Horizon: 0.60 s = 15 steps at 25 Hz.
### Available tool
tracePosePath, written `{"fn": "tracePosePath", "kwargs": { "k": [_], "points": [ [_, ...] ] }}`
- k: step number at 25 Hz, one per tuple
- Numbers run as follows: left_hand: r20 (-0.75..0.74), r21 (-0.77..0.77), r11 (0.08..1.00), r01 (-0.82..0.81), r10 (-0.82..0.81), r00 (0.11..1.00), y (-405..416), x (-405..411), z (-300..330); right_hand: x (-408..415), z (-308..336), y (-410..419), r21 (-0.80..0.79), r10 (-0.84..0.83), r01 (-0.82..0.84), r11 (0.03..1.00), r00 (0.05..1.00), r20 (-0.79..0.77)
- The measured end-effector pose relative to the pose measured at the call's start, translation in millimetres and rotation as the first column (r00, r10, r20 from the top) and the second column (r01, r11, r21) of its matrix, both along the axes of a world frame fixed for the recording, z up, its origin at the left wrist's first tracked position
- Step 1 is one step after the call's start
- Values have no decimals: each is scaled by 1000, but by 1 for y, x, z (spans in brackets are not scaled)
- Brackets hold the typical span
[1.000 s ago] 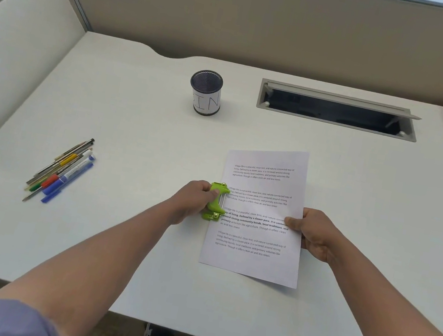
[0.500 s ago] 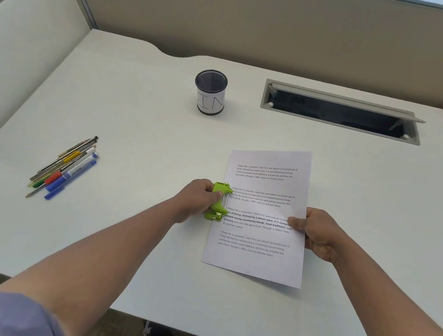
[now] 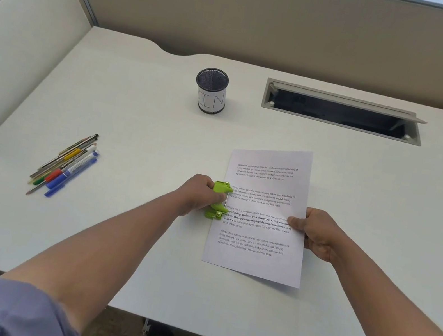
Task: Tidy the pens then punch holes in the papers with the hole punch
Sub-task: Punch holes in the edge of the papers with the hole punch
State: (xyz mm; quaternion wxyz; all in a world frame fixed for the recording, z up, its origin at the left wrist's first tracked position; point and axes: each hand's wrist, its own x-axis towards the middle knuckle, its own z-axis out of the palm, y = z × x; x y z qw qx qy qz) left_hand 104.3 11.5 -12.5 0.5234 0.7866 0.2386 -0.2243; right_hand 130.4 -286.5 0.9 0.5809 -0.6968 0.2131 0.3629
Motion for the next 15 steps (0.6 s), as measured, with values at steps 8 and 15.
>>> {"fn": "tracePosePath", "kwargs": {
  "k": [8,15],
  "points": [
    [-298,205,960,190,-124,947,10,28,10,3,-3,0,-10,5,-5,1000,1000,-5],
    [-323,248,949,196,-110,940,9,38,5,2,-9,0,-18,-1,1,1000,1000,-16]
  ]
}}
